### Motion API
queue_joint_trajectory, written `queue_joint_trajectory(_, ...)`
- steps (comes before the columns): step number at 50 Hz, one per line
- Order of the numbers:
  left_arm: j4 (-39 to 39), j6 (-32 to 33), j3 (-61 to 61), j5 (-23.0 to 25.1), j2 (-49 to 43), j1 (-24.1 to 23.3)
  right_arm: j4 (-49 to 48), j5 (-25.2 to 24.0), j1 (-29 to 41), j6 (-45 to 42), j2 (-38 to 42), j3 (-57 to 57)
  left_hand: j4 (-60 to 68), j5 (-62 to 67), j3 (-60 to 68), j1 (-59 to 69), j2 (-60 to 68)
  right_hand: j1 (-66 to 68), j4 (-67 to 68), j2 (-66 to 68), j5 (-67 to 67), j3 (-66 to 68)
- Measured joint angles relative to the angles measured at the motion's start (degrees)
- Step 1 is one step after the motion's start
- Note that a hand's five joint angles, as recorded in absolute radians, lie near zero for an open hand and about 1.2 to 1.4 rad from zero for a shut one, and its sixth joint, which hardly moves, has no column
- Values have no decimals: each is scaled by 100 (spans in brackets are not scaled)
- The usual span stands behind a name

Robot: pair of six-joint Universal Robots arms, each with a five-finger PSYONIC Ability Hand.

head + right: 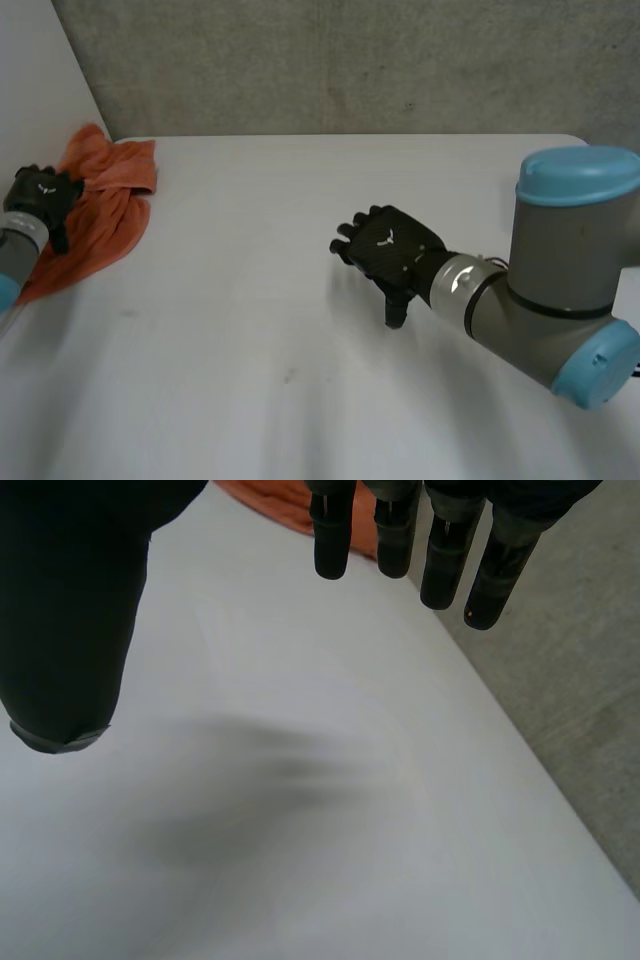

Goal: Fold the laundry.

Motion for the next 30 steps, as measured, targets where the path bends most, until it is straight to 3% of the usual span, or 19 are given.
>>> queue_joint_trajectory(3, 1, 263, 245, -149, -330, 98, -91, -12, -28, -79, -93, 269, 1165, 1113, 1202, 1324, 1237, 0, 0, 0, 0, 0)
queue_joint_trajectory(5, 6, 390, 322, -237, -433, 106, -117, -15, -45, -105, -120, 340, 2747, 2662, 2694, 3018, 2744, 0, 0, 0, 0, 0)
queue_joint_trajectory(7, 36, 549, 379, -347, -513, 83, -163, -18, -101, -158, -173, 470, 2872, 2780, 2814, 3307, 2870, 0, 0, 0, 0, 0)
queue_joint_trajectory(8, 103, 657, 389, -426, -532, 23, -185, -16, -158, -185, -213, 544, 5340, 5172, 5259, 5433, 5327, 0, 0, 0, 0, 0)
queue_joint_trajectory(17, 706, 586, -82, -591, 83, -888, -225, -1, -396, -206, -425, 727, 5613, 5253, 5535, 5433, 5591, 0, 0, 0, 0, 0)
queue_joint_trajectory(21, 872, -252, -531, -579, 868, -1640, -272, 0, -530, -190, -612, 834, 5619, 5253, 5535, 5433, 5592, 0, 0, 0, 0, 0)
queue_joint_trajectory(25, 904, -942, -709, -572, 1275, -1980, -309, -10, -624, -166, -732, 915, 5619, 5253, 5536, 5433, 5593, 0, 0, 0, 0, 0)
queue_joint_trajectory(26, 900, -1178, -746, -569, 1365, -2056, -326, -16, -668, -155, -780, 957, 5420, 5057, 5333, 5169, 5305, 0, 0, 0, 0, 0)
queue_joint_trajectory(30, 827, -1468, -741, -542, 1327, -2035, -368, -28, -761, -146, -852, 1055, 1193, 949, 1106, 573, 1103, 0, 0, 0, 0, 0)
